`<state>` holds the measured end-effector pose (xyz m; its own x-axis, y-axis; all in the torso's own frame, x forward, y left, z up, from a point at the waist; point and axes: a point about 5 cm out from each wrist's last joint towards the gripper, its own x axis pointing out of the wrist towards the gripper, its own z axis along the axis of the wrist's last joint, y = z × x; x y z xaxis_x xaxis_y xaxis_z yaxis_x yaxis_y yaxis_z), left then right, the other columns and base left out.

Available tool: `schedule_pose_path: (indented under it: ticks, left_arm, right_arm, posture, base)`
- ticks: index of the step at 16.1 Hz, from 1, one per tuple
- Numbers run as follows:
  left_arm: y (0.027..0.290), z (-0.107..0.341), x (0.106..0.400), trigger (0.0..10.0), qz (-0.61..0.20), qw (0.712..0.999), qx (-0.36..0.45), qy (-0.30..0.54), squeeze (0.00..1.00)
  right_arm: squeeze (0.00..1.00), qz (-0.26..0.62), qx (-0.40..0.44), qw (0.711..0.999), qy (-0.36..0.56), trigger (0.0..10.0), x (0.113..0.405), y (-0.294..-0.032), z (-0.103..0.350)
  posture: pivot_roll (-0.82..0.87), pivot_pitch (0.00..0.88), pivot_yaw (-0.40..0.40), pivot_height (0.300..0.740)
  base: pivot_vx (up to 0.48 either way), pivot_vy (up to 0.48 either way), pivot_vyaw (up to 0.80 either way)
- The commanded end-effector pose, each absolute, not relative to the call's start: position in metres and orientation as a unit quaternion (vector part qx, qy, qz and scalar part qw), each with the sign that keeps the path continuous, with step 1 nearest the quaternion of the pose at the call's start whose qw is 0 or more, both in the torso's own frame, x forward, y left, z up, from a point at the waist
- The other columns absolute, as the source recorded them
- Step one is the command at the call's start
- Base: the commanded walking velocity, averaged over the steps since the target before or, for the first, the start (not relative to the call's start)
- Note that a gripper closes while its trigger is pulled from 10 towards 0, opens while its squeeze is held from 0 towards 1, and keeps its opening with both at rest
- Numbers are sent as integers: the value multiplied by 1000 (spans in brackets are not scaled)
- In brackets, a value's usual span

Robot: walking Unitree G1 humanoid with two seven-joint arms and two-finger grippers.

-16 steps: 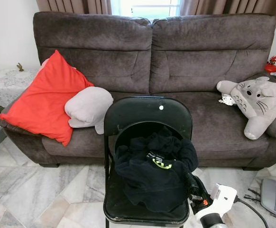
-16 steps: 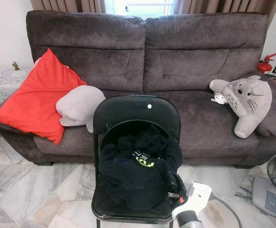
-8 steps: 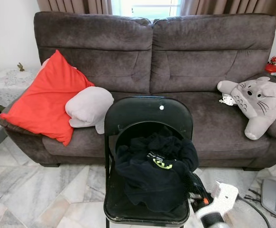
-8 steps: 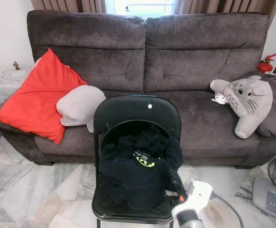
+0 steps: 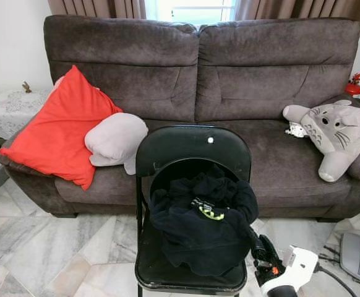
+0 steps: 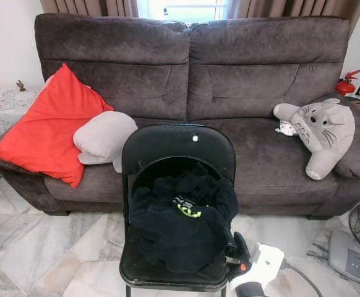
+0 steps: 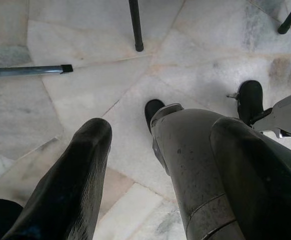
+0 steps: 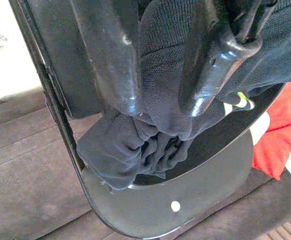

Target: Hang hanger

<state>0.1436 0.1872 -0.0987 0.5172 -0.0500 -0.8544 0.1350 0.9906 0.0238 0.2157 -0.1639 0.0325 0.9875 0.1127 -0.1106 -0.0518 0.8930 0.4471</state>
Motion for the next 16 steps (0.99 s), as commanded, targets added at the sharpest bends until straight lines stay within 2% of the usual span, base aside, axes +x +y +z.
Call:
schedule_pose_path:
  ticks: [1, 6, 7, 8, 9, 16]
  left_arm:
    - [191, -101, 136, 10000, -56, 861, 53, 503, 0]
    - [190, -101, 136, 10000, -56, 861, 53, 503, 0]
    - [190, -101, 136, 10000, -56, 861, 53, 503, 0]
    - [190, -101, 136, 10000, -56, 861, 53, 503, 0]
    - [190, -101, 136, 10000, -56, 861, 54, 503, 0]
    - [191, -101, 136, 10000, -55, 862, 55, 502, 0]
  right_arm:
    - [1000, 34, 240, 968, 65, 10000, 215, -159, 33]
    - [1000, 26, 234, 969, 71, 10000, 222, -162, 29]
    - [863, 23, 231, 970, 75, 10000, 223, -163, 27]
    - [863, 21, 229, 970, 79, 10000, 223, -164, 25]
    - [0, 13, 225, 970, 87, 10000, 225, -165, 21]
    - [0, 10, 225, 970, 94, 10000, 233, -166, 15]
  posture:
    - [-8, 14, 44, 740]
    - [-4, 9, 45, 740]
    - [0, 5, 45, 740]
    - [0, 5, 45, 740]
    - [2, 1, 48, 740]
    - [6, 7, 53, 740]
  base:
    - [0, 0, 0]
    - [0, 0, 0]
    - [0, 0, 0]
    - [0, 0, 0]
    - [0, 0, 0]
    - [0, 0, 0]
